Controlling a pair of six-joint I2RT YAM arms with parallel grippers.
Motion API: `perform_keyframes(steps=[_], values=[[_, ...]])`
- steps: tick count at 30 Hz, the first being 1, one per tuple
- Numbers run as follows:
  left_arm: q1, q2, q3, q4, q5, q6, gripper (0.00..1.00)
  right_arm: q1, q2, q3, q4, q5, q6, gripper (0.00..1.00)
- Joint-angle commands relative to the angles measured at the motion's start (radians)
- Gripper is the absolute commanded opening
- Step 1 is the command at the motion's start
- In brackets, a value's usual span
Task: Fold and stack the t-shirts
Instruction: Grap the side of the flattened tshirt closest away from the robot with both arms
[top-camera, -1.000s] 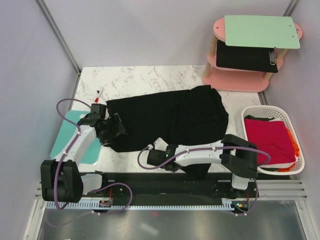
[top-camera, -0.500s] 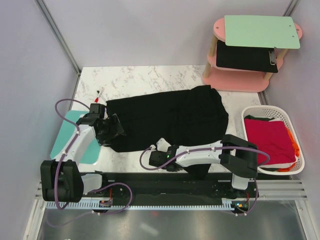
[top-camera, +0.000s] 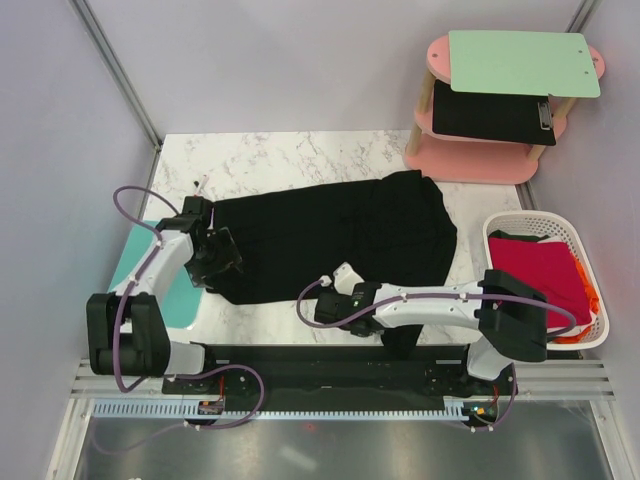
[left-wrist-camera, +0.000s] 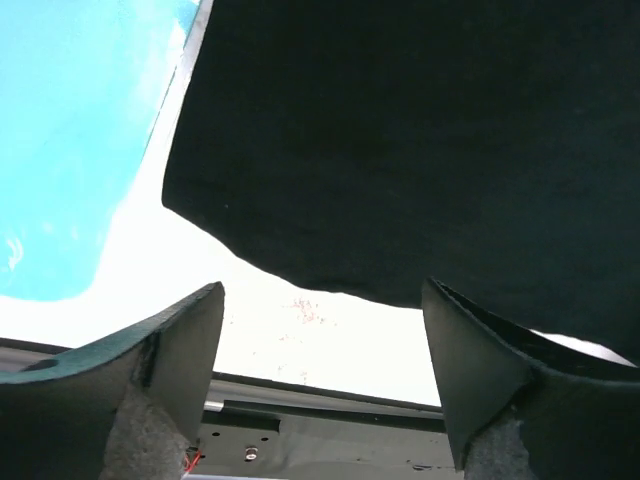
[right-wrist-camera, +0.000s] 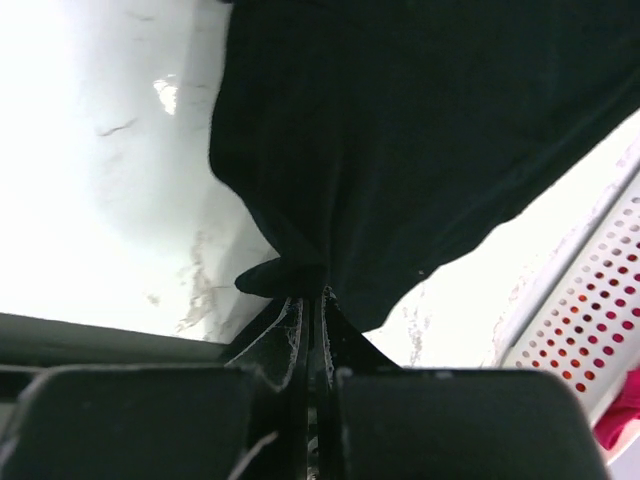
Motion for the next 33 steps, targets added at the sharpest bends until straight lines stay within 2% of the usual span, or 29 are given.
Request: perform_keyframes(steps=[1,5,12,15,16,17,20,29,33], values=[[0.005,0.077,0.043,-0.034,-0.034,0.042,0.83,-0.029,-0.060,0.003,-0.032,0.056,-0.006,0.00],[0.003,0.132,0.032,-0.012,-0.046,0.050,0.74,-0.046,-0.075,0.019,-0.046,0.065,-0.018,0.00],[-0.003,0.206,0.035,0.002,-0.042,0.071,0.66,-0.064,-0.090,0.048,-0.059,0.069,-0.024,0.00],[-0.006,0.246,0.035,0.008,-0.055,0.079,0.54,-0.071,-0.094,0.063,-0.064,0.067,-0.028,0.00],[-0.006,0.263,0.033,0.011,-0.063,0.079,0.49,-0.074,-0.092,0.074,-0.064,0.069,-0.029,0.00],[-0.008,0.270,0.030,0.016,-0.077,0.077,0.33,-0.074,-0.092,0.078,-0.067,0.072,-0.031,0.00],[-0.009,0.280,0.020,0.029,-0.095,0.079,0.02,-0.072,-0.091,0.097,-0.078,0.079,-0.029,0.00],[-0.009,0.116,0.044,0.017,-0.036,0.099,0.02,-0.077,-0.140,0.114,-0.095,0.142,-0.026,0.00],[-0.009,0.074,0.095,-0.015,-0.039,0.108,0.02,-0.089,-0.137,0.132,-0.096,0.257,-0.035,0.00]])
